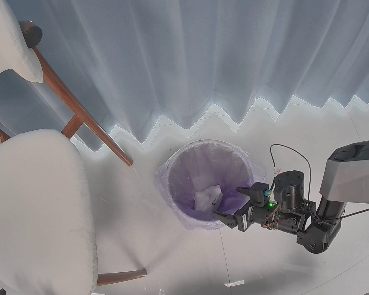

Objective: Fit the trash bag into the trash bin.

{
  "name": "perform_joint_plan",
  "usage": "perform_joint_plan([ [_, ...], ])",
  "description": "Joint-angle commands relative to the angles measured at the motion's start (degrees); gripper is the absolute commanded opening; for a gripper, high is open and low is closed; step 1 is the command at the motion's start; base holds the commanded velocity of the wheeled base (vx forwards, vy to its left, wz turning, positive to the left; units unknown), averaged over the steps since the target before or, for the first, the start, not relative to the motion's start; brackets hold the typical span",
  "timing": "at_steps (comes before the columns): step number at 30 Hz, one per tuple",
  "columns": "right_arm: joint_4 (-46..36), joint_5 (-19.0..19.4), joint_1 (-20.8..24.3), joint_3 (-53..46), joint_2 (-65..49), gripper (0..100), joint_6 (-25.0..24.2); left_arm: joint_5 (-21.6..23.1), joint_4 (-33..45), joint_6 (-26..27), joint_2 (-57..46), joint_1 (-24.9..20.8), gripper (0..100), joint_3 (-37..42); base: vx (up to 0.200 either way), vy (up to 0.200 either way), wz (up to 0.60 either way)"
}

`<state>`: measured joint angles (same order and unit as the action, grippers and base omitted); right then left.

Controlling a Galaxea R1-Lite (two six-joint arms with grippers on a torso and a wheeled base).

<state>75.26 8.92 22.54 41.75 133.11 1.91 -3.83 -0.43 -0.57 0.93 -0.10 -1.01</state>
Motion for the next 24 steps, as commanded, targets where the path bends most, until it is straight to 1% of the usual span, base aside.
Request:
perform_joint_plan([
  [1, 0.5, 0.1, 0.1, -0.4, -3.7, 100, -0.1, 0.0, 0.0, 0.0, -0.9, 0.0, 100, 1.0, 0.0, 0.0, 0.0],
  [6, 2.0, 0.2, 0.1, -0.5, -5.7, 100, -0.7, 0.0, 0.0, 0.0, -0.9, 0.0, 100, 1.0, 0.0, 0.0, 0.0],
  [12, 5.5, 0.2, 0.1, -4.9, -8.7, 100, -1.5, 0.0, 0.0, 0.0, -0.9, 0.0, 100, 1.0, 0.0, 0.0, 0.0],
  [13, 5.8, 0.1, 0.0, -7.3, -10.8, 100, -1.7, 0.0, 0.0, 0.0, -0.9, 0.0, 100, 1.0, 0.0, 0.0, 0.0],
  [18, 5.7, -0.1, -0.5, -11.0, -16.2, 100, -2.4, 0.0, 0.0, 0.0, -0.9, 0.0, 100, 1.0, 0.0, 0.0, 0.0],
  [20, 5.4, -0.4, -1.0, -13.5, -20.7, 100, -2.8, 0.0, -0.1, -0.2, -0.9, 0.0, 100, 1.0, 0.0, 0.0, 0.0],
  [24, 5.2, -2.6, -2.3, -17.8, -26.8, 100, -3.7, -0.1, -0.1, -0.4, -0.9, 0.0, 100, 1.0, 0.0, 0.0, 0.0],
])
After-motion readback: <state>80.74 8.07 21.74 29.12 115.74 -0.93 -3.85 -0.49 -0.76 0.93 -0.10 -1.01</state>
